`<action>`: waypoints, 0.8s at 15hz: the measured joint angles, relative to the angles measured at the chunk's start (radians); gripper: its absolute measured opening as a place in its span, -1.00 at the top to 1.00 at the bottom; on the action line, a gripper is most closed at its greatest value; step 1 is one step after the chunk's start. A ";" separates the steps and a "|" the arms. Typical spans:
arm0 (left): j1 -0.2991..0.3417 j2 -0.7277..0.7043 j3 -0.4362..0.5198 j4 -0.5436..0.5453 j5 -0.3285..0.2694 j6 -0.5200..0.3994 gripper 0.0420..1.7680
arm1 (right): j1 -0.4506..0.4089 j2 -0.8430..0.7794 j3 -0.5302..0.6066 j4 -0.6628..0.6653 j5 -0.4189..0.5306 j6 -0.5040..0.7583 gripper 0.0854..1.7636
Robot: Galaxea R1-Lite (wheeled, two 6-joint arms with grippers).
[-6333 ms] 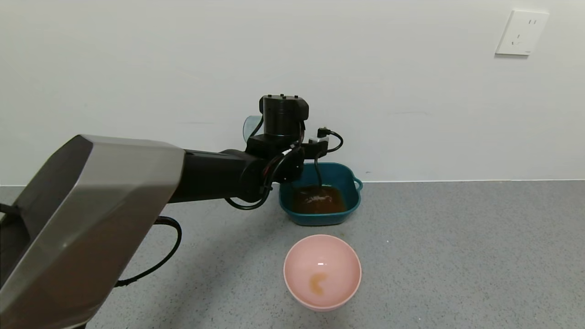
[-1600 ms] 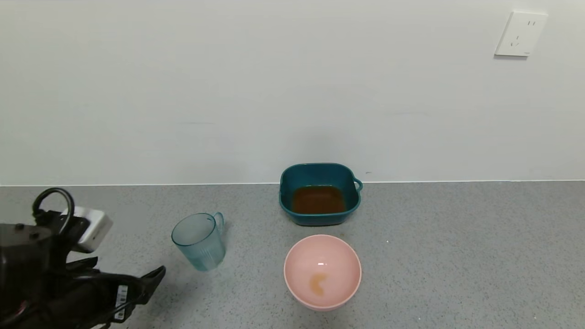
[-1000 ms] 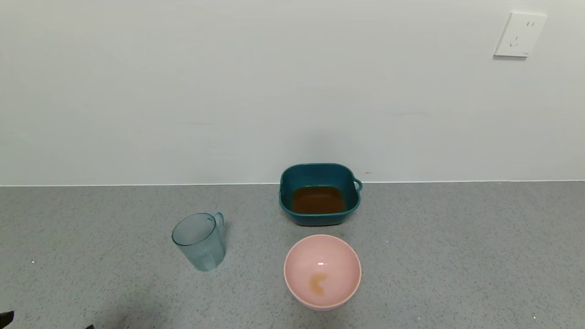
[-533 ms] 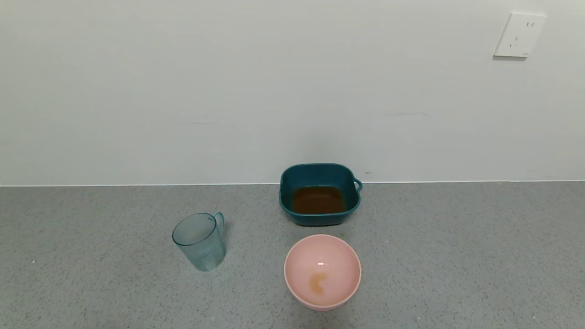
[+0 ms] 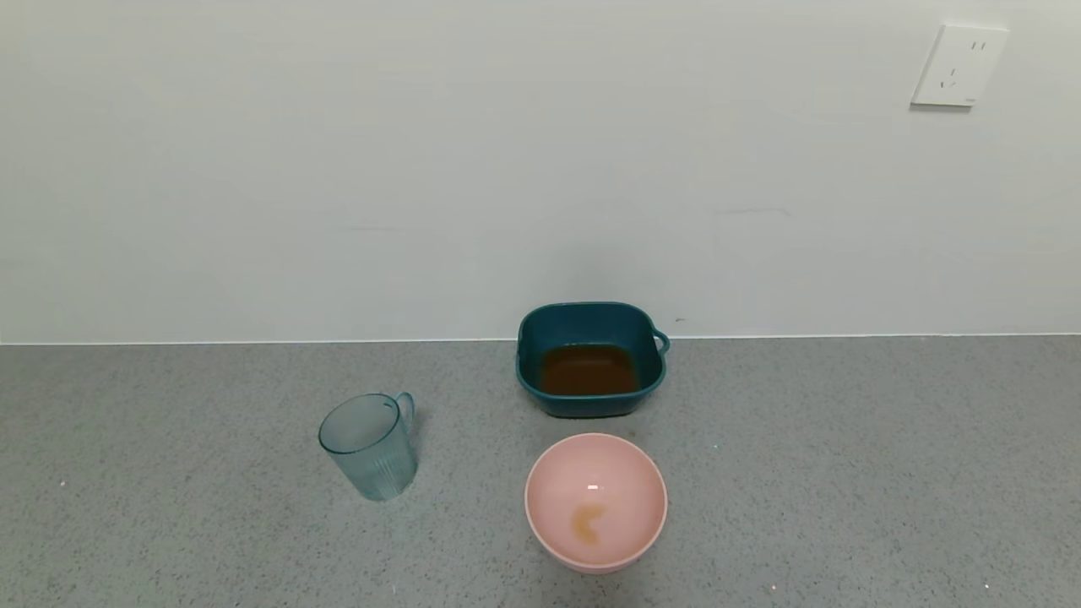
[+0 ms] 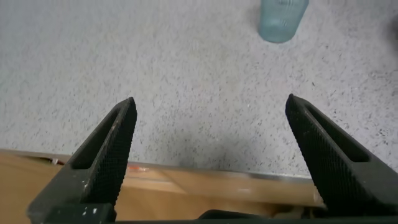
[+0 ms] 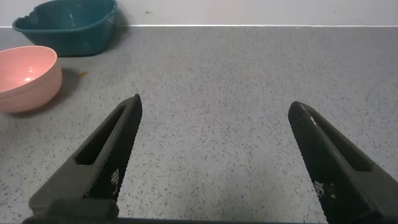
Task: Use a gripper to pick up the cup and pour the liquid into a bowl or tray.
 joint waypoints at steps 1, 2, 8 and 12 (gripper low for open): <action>0.004 -0.027 0.014 -0.007 -0.011 0.004 -0.94 | 0.000 0.000 0.000 0.000 0.000 0.000 -0.94; 0.005 -0.057 0.034 -0.024 -0.033 0.007 -0.94 | 0.000 0.000 0.000 0.000 0.000 0.000 -0.94; 0.004 -0.170 0.239 -0.370 -0.082 0.002 -0.94 | 0.000 0.000 0.000 0.000 0.000 0.000 -0.94; 0.004 -0.177 0.333 -0.454 -0.152 -0.027 -0.94 | 0.000 0.000 0.000 0.000 0.000 0.000 -0.94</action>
